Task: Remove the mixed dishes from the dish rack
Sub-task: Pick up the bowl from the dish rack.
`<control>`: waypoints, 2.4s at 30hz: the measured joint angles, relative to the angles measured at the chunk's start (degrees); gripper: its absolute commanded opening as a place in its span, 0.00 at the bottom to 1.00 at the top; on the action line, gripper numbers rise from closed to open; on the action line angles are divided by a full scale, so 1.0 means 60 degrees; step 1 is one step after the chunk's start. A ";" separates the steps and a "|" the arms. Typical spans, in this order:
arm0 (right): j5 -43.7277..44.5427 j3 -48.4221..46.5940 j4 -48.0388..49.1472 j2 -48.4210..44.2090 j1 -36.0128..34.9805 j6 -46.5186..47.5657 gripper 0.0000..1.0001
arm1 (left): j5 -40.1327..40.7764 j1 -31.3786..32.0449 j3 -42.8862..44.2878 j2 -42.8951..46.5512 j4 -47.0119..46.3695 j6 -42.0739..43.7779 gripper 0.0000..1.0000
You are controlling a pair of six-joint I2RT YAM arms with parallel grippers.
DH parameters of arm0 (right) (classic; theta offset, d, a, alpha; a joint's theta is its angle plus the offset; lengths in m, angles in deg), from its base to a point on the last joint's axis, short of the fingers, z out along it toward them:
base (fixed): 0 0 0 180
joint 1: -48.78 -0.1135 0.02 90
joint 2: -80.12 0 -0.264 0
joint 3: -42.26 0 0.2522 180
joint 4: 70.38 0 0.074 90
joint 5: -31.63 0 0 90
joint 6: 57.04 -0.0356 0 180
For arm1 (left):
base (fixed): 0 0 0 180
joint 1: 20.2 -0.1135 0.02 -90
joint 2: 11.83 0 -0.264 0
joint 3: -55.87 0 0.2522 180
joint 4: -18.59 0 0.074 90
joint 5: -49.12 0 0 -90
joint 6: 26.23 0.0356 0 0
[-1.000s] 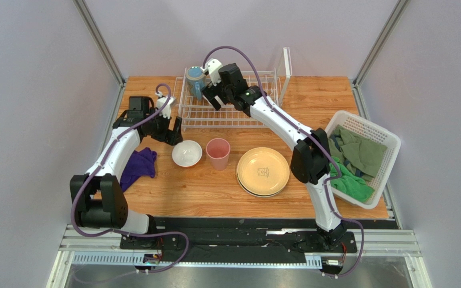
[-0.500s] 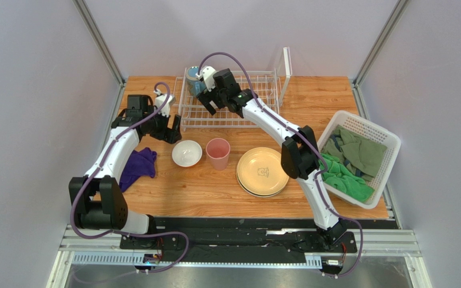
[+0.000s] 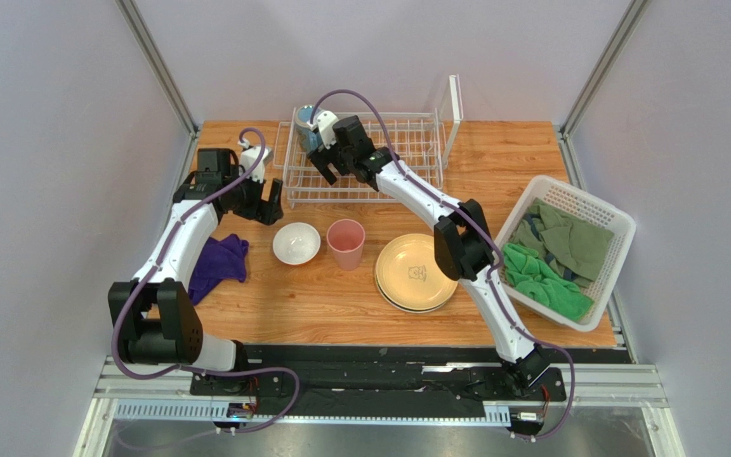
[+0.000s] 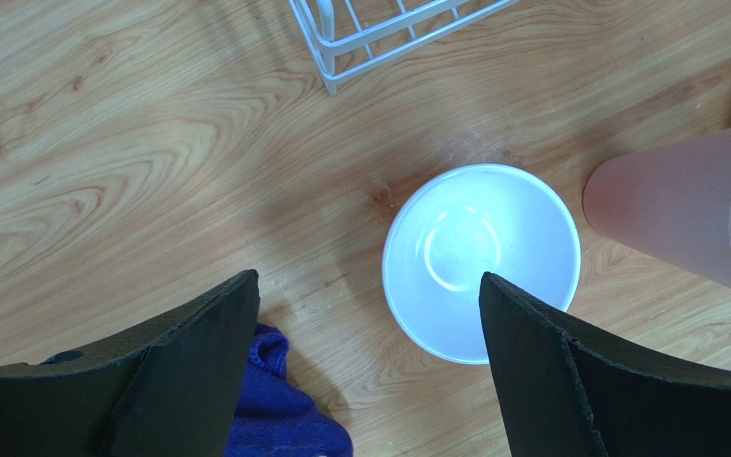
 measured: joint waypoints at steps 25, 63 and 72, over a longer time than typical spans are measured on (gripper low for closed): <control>0.0659 -0.0637 0.0823 0.1027 -0.0011 0.0754 0.96 | -0.0084 -0.0317 0.0051 -0.0463 -0.0040 -0.0007 0.92; 0.0940 -0.0892 0.1122 0.1060 -0.0066 0.1093 0.52 | -0.0335 -0.0495 0.0262 -0.0729 -0.0029 -0.0011 0.91; 0.1005 -0.0892 0.1126 0.1035 -0.0066 0.1005 0.50 | -0.0368 -0.0495 0.0262 -0.0729 -0.0022 -0.0007 0.91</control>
